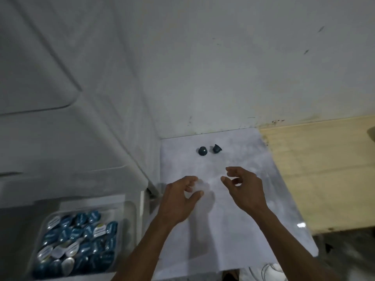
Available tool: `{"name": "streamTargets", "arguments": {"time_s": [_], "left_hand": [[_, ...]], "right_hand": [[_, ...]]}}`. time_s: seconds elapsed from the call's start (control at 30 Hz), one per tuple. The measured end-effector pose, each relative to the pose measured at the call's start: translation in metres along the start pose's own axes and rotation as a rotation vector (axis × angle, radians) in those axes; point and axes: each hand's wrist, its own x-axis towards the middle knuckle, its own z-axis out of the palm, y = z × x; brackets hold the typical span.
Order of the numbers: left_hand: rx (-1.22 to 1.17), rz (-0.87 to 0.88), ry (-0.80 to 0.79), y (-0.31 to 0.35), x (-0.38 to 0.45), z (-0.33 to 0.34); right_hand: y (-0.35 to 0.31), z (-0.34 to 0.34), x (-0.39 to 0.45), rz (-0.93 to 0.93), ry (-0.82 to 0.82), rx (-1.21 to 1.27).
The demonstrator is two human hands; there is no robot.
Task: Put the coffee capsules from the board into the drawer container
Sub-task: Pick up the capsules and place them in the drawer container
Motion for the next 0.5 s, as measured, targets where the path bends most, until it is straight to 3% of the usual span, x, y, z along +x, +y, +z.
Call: {"name": "streamTargets", "arguments": {"time_s": [0.27,0.5], "left_hand": [[0.078,-0.151,0.138,-0.016,0.102,0.057],[0.246,-0.154,0.1,-0.029,0.173,0.088]], "right_hand": [[0.042,0.012,0.122,0.125,-0.135,-0.051],[0.071,0.056,0.177,0.181,-0.172,-0.116]]}}
